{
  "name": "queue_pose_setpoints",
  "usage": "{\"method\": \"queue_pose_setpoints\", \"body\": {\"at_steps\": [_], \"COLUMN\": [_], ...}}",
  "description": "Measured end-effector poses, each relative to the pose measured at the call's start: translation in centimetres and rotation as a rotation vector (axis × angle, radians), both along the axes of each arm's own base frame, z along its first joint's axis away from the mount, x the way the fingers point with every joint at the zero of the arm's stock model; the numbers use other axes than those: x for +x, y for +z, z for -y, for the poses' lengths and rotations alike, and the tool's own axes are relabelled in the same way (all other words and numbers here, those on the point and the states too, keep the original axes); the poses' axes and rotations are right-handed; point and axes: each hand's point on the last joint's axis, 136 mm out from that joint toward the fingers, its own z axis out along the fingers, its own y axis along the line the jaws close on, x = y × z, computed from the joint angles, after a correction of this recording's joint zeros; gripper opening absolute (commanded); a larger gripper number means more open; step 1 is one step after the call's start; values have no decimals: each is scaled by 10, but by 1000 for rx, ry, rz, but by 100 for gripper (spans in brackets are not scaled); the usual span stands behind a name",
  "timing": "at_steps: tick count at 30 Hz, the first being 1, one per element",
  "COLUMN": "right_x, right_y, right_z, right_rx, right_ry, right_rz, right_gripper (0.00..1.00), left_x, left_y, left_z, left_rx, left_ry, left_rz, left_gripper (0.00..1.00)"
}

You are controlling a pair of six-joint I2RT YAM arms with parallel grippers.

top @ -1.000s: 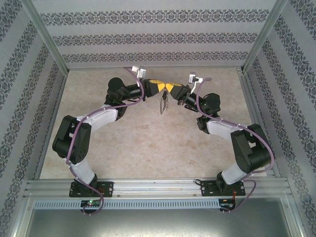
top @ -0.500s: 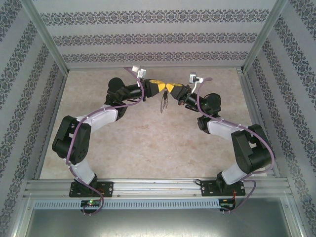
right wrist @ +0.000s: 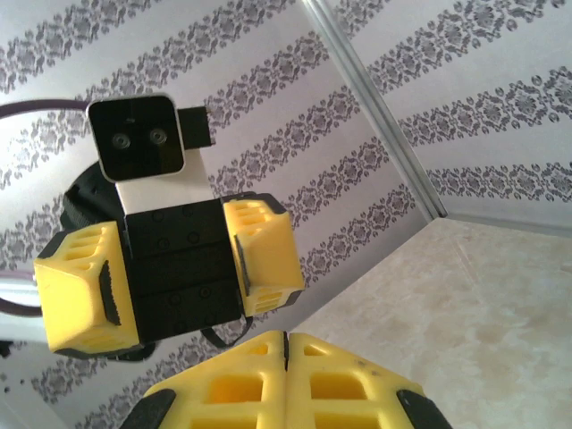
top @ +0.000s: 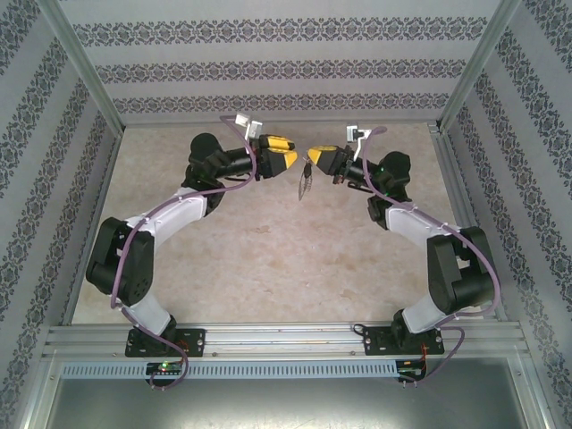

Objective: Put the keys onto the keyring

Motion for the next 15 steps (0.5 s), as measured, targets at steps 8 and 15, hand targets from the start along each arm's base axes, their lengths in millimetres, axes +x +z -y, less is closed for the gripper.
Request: {"method": "queue_pose_setpoints", "body": {"at_steps": [8,15], "right_x": [2,-6], "right_y": [7,-8], "right_z": [-9,-6], "right_rx": [-226,-317], "right_ry": [90,142], "right_rz": [56,30], "right_gripper": [0,0], "left_x": [5,4], "left_y": [-10,-26], "left_z": [3,3], "left_rx": [110,203], "left_ry": [-20,-34], "left_rz": [-25,-48], "left_gripper": [60,60]}}
